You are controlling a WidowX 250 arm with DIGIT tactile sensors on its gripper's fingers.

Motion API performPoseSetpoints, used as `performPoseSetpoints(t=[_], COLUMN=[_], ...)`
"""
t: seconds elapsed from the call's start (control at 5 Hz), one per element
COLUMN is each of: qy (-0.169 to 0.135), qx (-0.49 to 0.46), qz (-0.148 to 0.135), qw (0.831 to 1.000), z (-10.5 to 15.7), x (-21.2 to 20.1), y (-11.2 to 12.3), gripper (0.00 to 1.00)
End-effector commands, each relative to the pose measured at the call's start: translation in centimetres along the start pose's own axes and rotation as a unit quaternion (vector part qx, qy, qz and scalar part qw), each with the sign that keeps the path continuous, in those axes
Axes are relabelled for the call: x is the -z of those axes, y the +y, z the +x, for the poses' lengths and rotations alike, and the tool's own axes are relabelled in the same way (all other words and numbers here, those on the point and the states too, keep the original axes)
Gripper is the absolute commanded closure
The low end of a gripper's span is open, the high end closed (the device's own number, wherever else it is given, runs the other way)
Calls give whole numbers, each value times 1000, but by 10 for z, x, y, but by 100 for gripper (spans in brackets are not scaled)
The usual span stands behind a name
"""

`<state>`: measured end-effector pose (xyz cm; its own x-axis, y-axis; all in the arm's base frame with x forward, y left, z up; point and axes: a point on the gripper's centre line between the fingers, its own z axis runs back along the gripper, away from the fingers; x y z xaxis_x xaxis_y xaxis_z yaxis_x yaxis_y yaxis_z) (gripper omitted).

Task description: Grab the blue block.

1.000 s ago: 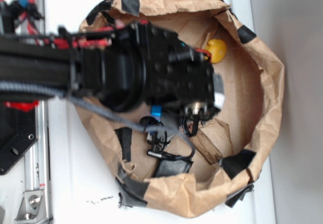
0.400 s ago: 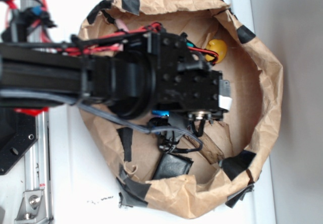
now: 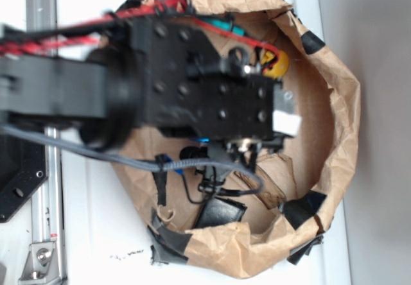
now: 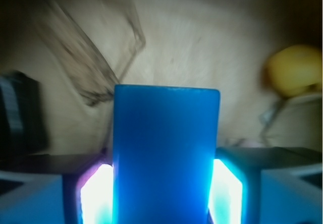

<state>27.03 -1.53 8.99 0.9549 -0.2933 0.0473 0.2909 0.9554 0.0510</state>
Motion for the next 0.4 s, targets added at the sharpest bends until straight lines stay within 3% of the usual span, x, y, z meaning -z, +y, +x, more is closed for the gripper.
performPoseSetpoints(t=[0.0, 0.2], qy=[-17, -3], qx=[-45, -58], qz=[-27, -31], qw=[998, 998], z=[-1, -2], x=[-85, -83], y=[6, 7], gripper=[100, 100])
